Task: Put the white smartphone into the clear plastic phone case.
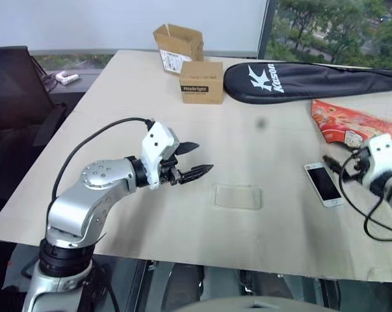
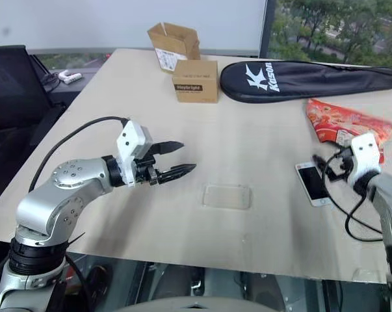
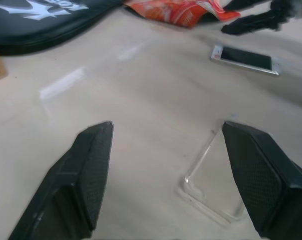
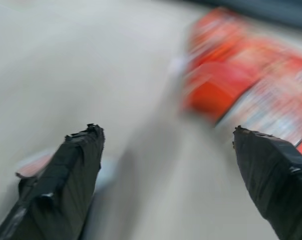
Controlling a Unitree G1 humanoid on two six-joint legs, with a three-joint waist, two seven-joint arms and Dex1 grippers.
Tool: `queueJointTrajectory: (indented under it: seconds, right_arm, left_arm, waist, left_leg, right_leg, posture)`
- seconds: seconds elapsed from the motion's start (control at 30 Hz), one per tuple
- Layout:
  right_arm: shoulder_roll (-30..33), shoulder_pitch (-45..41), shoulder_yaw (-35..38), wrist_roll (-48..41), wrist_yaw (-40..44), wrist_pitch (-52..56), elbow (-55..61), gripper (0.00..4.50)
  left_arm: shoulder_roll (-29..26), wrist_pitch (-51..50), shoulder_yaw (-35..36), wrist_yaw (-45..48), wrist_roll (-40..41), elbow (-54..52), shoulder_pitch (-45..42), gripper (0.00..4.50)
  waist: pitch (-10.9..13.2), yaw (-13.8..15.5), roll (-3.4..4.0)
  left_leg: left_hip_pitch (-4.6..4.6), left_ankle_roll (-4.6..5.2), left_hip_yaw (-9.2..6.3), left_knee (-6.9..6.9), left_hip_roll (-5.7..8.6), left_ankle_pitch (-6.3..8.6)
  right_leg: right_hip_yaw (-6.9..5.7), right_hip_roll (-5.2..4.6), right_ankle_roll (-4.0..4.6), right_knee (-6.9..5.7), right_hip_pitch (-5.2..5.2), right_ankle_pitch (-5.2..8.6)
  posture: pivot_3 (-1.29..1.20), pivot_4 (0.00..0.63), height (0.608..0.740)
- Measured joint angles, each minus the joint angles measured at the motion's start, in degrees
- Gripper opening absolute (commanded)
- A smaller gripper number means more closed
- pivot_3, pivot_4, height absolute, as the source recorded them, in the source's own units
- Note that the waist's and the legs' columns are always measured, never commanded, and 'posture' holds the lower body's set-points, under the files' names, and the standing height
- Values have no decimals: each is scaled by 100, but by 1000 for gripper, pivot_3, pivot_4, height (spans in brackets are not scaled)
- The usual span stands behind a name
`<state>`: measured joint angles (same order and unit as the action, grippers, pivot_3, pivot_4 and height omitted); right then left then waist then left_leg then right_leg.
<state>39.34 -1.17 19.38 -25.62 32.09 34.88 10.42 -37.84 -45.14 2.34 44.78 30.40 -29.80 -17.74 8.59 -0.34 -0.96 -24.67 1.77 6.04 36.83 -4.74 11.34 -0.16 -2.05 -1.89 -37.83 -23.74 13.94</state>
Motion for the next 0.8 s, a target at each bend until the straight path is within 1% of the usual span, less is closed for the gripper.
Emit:
queueJointTrajectory:
  seconds: [0.03, 0.07, 0.17, 0.27, 0.37, 0.47, 0.8]
  right_arm:
    - [-82, 269, 89, -196, -17, 245, 336, 4467]
    - [-120, 473, 139, -266, -53, 384, 555, 4467]
    - [-157, 927, 123, -193, -228, 558, 960, 4467]
    - [-383, 957, 53, -135, -507, 724, 1002, 4467]
    - [-548, 940, -178, 61, -679, 693, 985, 4467]
    - [-649, 901, -296, 160, -717, 655, 968, 4467]
    - [-608, 967, -435, 268, -730, 991, 1175, 4467]
  left_arm:
    - [-30, 1, 7, 10, 26, 3, 12, 3593]
    - [-39, 2, 6, 21, 36, 4, 14, 3593]
    - [-102, 2, -2, 113, 112, 4, 21, 3593]
    - [-146, 9, -45, 201, 136, 5, 22, 3593]
    - [-259, 10, -68, 335, 140, 53, 19, 3593]
    - [-380, 6, -79, 514, 152, 158, 13, 3593]
    - [-803, -154, -114, 1003, 415, 174, 187, 3593]
  waist:
    - [0, -3, -1]
    - [0, -16, 0]
    - [0, -46, -1]
    - [-1, -48, -3]
    - [-3, -44, -6]
    - [-6, -65, -31]
    - [-33, -60, -73]
  left_leg:
    - [2, 0, -1, 5, 0, 0]
    - [2, 0, -1, 6, 3, 0]
    - [4, -2, -4, 24, 4, 1]
    - [3, -4, -6, 28, 5, 3]
    - [-2, -1, -10, 26, 5, 1]
    - [-1, -1, -10, 25, 1, 1]
    - [5, -13, -18, 9, -19, 8]
  right_leg:
    - [-1, 0, 14, 0, 2, 8]
    - [4, -3, 10, 0, 1, 15]
    - [5, -6, 6, -2, 3, 18]
    - [6, -6, 9, -2, 2, 16]
    - [5, -3, 29, -1, -2, 6]
    - [6, 1, 28, 0, -2, 6]
    - [-3, 3, 32, 0, -4, 8]
  posture:
    - [0, 150, 732]
    - [0, 150, 732]
    - [0, 150, 732]
    - [0, 150, 732]
    - [0, 150, 732]
    - [0, 150, 732]
    - [0, 150, 732]
